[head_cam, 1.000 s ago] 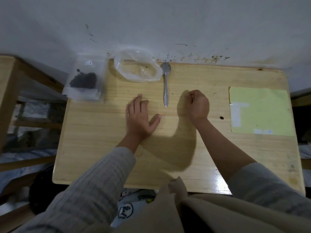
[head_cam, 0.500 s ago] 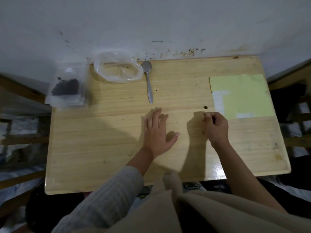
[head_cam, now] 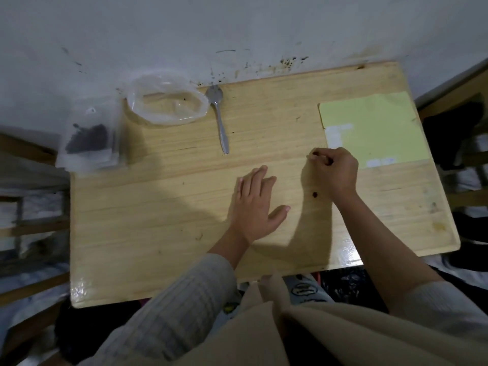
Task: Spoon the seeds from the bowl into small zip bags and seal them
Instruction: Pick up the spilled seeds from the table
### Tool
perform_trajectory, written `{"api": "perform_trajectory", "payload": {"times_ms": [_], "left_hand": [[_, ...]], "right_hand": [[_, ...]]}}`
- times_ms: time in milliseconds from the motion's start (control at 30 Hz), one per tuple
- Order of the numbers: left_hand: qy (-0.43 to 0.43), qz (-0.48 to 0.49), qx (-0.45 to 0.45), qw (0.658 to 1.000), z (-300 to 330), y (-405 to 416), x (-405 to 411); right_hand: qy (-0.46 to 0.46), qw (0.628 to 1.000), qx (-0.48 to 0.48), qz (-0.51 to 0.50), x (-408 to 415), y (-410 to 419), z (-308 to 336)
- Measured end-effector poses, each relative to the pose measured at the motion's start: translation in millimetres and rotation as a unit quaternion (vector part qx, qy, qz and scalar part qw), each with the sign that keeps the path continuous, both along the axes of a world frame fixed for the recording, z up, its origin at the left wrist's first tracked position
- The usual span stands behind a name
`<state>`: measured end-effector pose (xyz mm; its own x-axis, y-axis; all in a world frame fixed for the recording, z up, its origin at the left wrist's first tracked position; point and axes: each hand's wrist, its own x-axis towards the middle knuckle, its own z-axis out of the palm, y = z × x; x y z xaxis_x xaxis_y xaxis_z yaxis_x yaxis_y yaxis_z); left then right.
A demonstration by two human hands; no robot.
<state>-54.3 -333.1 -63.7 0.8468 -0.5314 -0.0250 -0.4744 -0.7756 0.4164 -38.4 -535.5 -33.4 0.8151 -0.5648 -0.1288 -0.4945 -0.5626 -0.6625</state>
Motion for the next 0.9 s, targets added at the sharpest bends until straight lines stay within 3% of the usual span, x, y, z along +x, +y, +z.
{"api": "perform_trajectory", "payload": {"times_ms": [233,300,433,500,567,633,667,733,767,833,900], "left_hand": [[-0.003,0.002,-0.002,1.000,-0.3,0.0,-0.7],[-0.005,0.001,-0.001,1.000,-0.2,0.4,-0.6],[0.000,-0.002,0.006,1.000,0.1,0.8,-0.9],[-0.001,-0.005,0.011,1.000,0.5,0.9,-0.7],[-0.002,-0.007,0.015,1.000,1.0,1.1,-0.5],[0.000,-0.008,0.016,1.000,1.4,1.2,-0.5],[0.000,-0.009,0.015,1.000,1.4,1.3,-0.7],[0.001,-0.009,0.014,1.000,1.1,1.6,-1.2],[0.001,-0.009,0.014,1.000,1.0,1.6,-1.7],[0.003,-0.009,0.013,1.000,1.0,1.6,-1.9],[0.006,-0.009,0.009,1.000,0.8,1.6,-1.8]], "right_hand": [[-0.013,0.999,-0.002,-0.046,-6.0,0.1,-5.6],[-0.028,0.982,0.117,-0.144,-13.2,-3.1,-0.7],[-0.113,0.855,0.409,-0.297,-37.8,-0.7,10.1],[-0.127,0.824,0.469,-0.291,-50.2,1.8,12.6],[-0.111,0.832,0.474,-0.266,-59.8,5.5,10.1],[-0.095,0.864,0.427,-0.251,-64.5,9.7,6.9],[-0.090,0.900,0.362,-0.225,-67.0,11.1,4.2],[-0.055,0.976,0.167,-0.127,-73.2,15.4,1.7],[-0.039,0.993,0.071,-0.081,-76.7,17.6,0.0],[-0.038,0.997,-0.059,-0.021,-82.4,21.1,-2.6],[-0.060,0.994,-0.095,-0.003,-84.8,23.9,-4.0]]}}
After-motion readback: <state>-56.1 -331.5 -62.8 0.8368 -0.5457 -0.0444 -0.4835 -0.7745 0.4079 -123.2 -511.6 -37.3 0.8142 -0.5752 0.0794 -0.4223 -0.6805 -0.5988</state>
